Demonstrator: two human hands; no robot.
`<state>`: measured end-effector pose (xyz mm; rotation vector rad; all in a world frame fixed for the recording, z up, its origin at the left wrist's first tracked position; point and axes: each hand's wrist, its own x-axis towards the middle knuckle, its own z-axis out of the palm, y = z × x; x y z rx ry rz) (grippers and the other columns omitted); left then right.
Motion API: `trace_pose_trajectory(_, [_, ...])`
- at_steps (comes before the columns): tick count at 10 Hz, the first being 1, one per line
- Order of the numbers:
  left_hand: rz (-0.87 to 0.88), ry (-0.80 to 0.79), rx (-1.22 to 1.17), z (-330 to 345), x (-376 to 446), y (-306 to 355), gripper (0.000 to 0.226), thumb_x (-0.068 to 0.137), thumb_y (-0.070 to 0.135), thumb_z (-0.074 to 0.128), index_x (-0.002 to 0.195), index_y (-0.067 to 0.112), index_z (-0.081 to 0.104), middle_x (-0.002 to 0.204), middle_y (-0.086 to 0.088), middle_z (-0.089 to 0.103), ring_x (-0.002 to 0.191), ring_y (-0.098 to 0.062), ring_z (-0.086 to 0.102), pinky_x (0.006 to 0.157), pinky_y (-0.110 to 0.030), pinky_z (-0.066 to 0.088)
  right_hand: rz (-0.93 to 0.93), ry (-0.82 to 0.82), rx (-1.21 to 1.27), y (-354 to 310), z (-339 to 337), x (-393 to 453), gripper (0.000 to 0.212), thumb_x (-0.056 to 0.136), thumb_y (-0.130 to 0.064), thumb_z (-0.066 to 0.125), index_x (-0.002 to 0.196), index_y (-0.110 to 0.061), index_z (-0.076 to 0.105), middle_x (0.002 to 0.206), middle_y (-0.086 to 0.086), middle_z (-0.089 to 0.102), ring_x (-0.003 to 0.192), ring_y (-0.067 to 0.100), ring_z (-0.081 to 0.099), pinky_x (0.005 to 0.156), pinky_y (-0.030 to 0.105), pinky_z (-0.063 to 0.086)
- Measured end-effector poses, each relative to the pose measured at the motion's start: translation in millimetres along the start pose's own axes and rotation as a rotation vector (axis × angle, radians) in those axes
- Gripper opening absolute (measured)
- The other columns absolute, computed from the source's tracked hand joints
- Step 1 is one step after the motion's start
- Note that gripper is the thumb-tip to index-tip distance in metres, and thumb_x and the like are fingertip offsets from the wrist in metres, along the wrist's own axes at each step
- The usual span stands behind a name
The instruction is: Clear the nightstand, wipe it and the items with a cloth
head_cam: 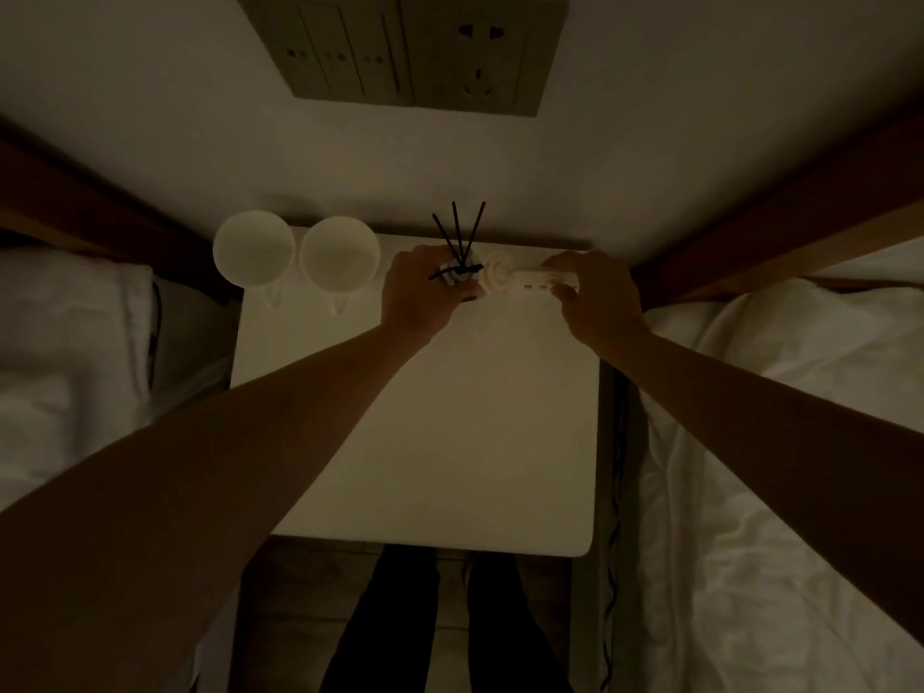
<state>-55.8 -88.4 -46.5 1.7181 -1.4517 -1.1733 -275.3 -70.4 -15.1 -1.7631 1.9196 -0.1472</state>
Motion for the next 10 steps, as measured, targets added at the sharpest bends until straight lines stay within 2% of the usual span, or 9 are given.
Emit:
trace_pose_trajectory(1, [-0.051,-0.006,-0.138,-2.2,1.0,2.9,0.031,0.061,0.022,0.086,0.089,0.036,0.081,0.089,-0.008,0.077,0.087,-0.026,0.076,0.074,-0.053,0.063,-0.005,-0.021,0.009,1.6,0.5,-0.8,0.034,0.099,-0.015,0.061,0.132,-0.022,0.062,0.128,0.015,0.058,0.123,0.032,0.051,0.097,0.033,0.042])
trace_pose_trajectory(2, [-0.023,-0.015,-0.15,-3.5,-0.4,7.0,0.032,0.063,0.024,0.086,0.076,0.052,0.076,0.083,0.005,0.077,0.084,-0.02,0.077,0.071,-0.049,0.064,-0.023,-0.049,0.01,3.0,0.6,-1.8,0.036,0.099,-0.017,0.061,0.134,-0.022,0.059,0.129,0.015,0.056,0.124,0.033,0.049,0.099,0.035,0.042])
trace_pose_trajectory(3, [0.002,-0.034,-0.095,-3.4,-0.4,5.9,0.026,0.065,0.032,0.087,0.081,0.05,0.076,0.079,0.016,0.077,0.081,-0.006,0.075,0.071,-0.034,0.064,-0.026,-0.063,0.038,3.8,0.6,-1.8,0.036,0.1,-0.017,0.059,0.136,-0.021,0.058,0.13,0.016,0.055,0.126,0.033,0.047,0.103,0.037,0.042])
trace_pose_trajectory(4, [-0.036,-0.025,-0.046,-2.6,-1.7,5.8,0.036,0.064,0.037,0.086,0.097,0.027,0.08,0.092,-0.001,0.079,0.089,-0.018,0.075,0.077,-0.047,0.063,-0.021,-0.067,0.044,2.4,-0.4,-1.5,0.037,0.1,-0.017,0.06,0.136,-0.021,0.058,0.13,0.016,0.055,0.127,0.034,0.047,0.104,0.038,0.042])
trace_pose_trajectory(5, [-0.043,-0.043,-0.148,-2.0,-2.2,5.5,0.029,0.069,0.022,0.088,0.096,0.026,0.078,0.093,-0.009,0.077,0.089,-0.024,0.076,0.077,-0.052,0.063,-0.007,-0.068,0.063,1.3,-0.4,-1.3,0.036,0.1,-0.017,0.06,0.135,-0.021,0.058,0.131,0.016,0.054,0.127,0.034,0.047,0.106,0.039,0.044])
trace_pose_trajectory(6, [-0.055,-0.046,-0.151,-4.4,-2.4,6.6,0.024,0.071,0.018,0.088,0.09,0.027,0.078,0.089,-0.008,0.077,0.086,-0.022,0.076,0.075,-0.053,0.063,0.001,-0.072,0.06,-1.4,-1.3,-2.4,0.036,0.1,-0.016,0.06,0.135,-0.02,0.059,0.131,0.018,0.053,0.127,0.035,0.047,0.106,0.041,0.044])
trace_pose_trajectory(7, [-0.022,-0.028,0.033,-5.1,-0.1,3.8,0.037,0.064,0.034,0.088,0.096,0.021,0.078,0.093,-0.004,0.078,0.088,-0.017,0.075,0.078,-0.049,0.062,0.0,-0.082,0.048,-1.4,-0.9,-1.9,0.036,0.1,-0.017,0.059,0.136,-0.02,0.057,0.132,0.018,0.053,0.127,0.035,0.047,0.106,0.042,0.043])
trace_pose_trajectory(8, [-0.037,-0.038,0.107,-7.9,-5.1,11.9,0.068,0.059,0.038,0.089,0.12,0.017,0.069,0.116,-0.006,0.073,0.108,-0.022,0.068,0.092,-0.047,0.057,0.007,-0.112,0.058,-3.3,-4.7,-2.9,0.039,0.099,-0.019,0.061,0.138,-0.02,0.056,0.133,0.018,0.053,0.128,0.036,0.047,0.107,0.043,0.043])
trace_pose_trajectory(10, [-0.056,-0.09,0.175,-19.5,-23.1,23.6,0.104,0.068,0.03,0.091,0.154,0.015,0.033,0.155,-0.007,0.041,0.14,-0.026,0.044,0.115,-0.045,0.037,-0.046,-0.147,0.026,-9.4,-19.5,-11.3,0.073,0.09,-0.024,0.074,0.152,-0.016,0.036,0.149,0.015,0.045,0.139,0.034,0.04,0.117,0.047,0.031])
